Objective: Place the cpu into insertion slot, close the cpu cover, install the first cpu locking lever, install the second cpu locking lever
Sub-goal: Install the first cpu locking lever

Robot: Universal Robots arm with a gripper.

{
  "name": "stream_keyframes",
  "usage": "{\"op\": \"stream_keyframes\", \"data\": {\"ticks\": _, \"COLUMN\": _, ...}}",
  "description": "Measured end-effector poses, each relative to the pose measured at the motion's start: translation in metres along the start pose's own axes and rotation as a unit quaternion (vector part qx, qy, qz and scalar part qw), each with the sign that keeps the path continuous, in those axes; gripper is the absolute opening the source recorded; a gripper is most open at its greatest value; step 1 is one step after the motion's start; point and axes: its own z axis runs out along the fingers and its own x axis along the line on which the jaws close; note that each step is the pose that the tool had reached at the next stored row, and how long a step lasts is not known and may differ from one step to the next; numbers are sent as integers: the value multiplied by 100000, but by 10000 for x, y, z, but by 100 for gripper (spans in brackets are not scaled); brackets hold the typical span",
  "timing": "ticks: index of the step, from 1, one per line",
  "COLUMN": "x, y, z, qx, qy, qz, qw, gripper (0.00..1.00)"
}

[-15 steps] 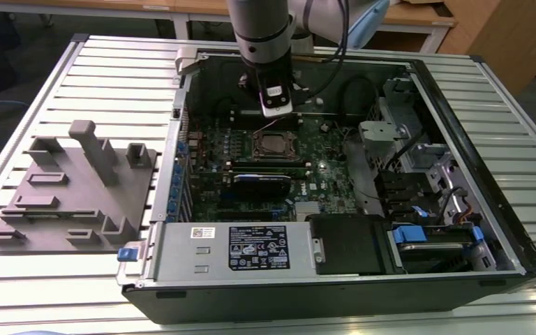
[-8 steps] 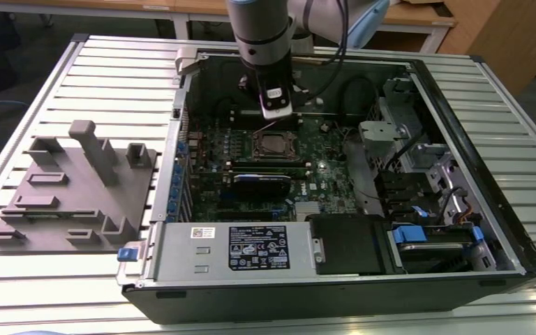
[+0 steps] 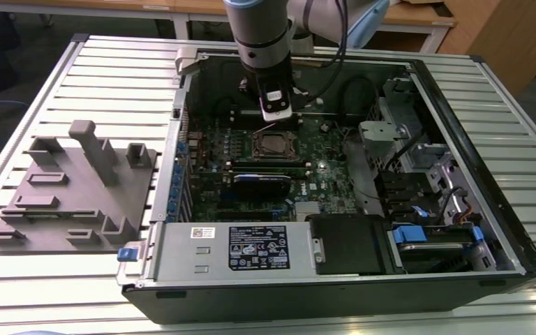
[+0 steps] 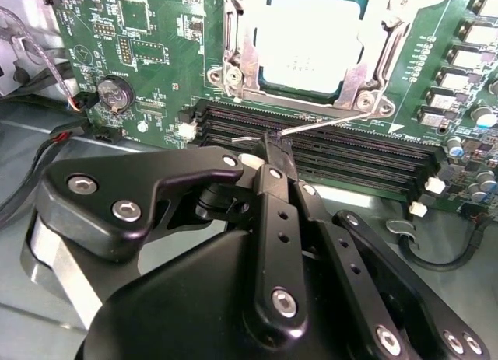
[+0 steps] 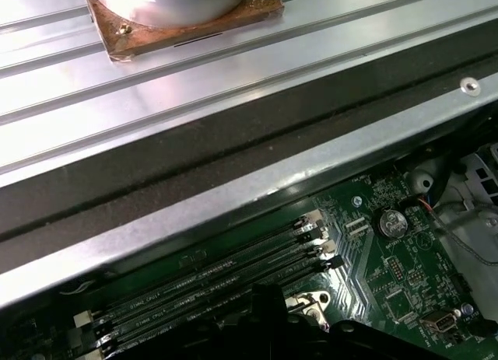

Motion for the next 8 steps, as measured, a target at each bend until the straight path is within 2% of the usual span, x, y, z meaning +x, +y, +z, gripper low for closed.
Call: {"op": "stream_keyframes", "data": {"ticks": 8, "x": 1, "y": -4, "z": 13, "qx": -8, "qy": -15, "qz": -4, "qw": 100000, "gripper": 10}}
